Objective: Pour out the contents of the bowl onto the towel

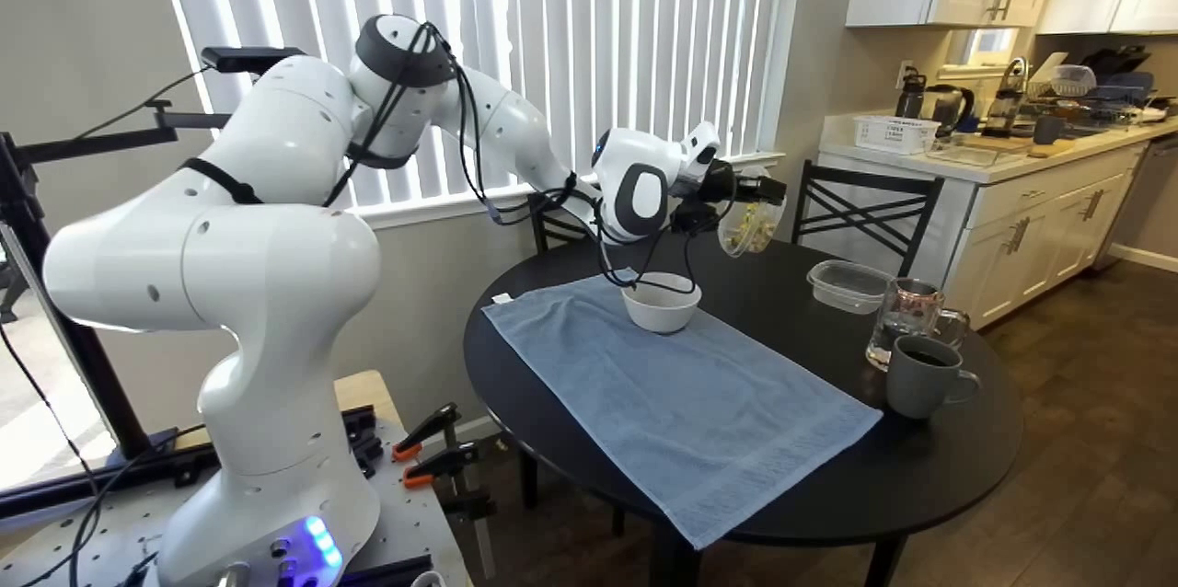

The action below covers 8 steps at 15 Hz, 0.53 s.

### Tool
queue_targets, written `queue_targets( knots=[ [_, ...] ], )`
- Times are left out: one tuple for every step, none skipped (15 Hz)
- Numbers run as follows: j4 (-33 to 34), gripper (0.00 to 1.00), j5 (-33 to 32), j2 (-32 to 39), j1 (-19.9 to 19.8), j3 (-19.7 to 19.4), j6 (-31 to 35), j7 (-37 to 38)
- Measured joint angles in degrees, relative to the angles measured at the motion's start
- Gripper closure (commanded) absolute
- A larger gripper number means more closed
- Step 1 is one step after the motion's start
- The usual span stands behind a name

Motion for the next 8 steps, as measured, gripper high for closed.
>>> queue_targets(
  knots=[
    [0.03, 0.98, 1.08, 1.43, 0.99, -0.85, 0.00, 0.01],
    [0.03, 0.98, 2.08, 2.79, 2.07, -1.60, 0.00, 0.01],
    [0.04, 0.98, 3.00, 3.99, 3.11, -2.11, 0.00, 0.02],
    [0.03, 0.98, 3.84, 5.12, 4.12, -2.52, 0.00, 0.03],
    [0.03, 0.98, 4.63, 6.20, 5.12, -2.92, 0.00, 0.05],
    [0.03, 0.98, 5.48, 7.17, 6.07, -3.24, 0.00, 0.05],
    [0.02, 0.98, 6.34, 8.16, 6.97, -3.58, 0.00, 0.05],
    [0.00, 0.98, 7.33, 9.25, 7.83, -4.04, 0.00, 0.05]
  ],
)
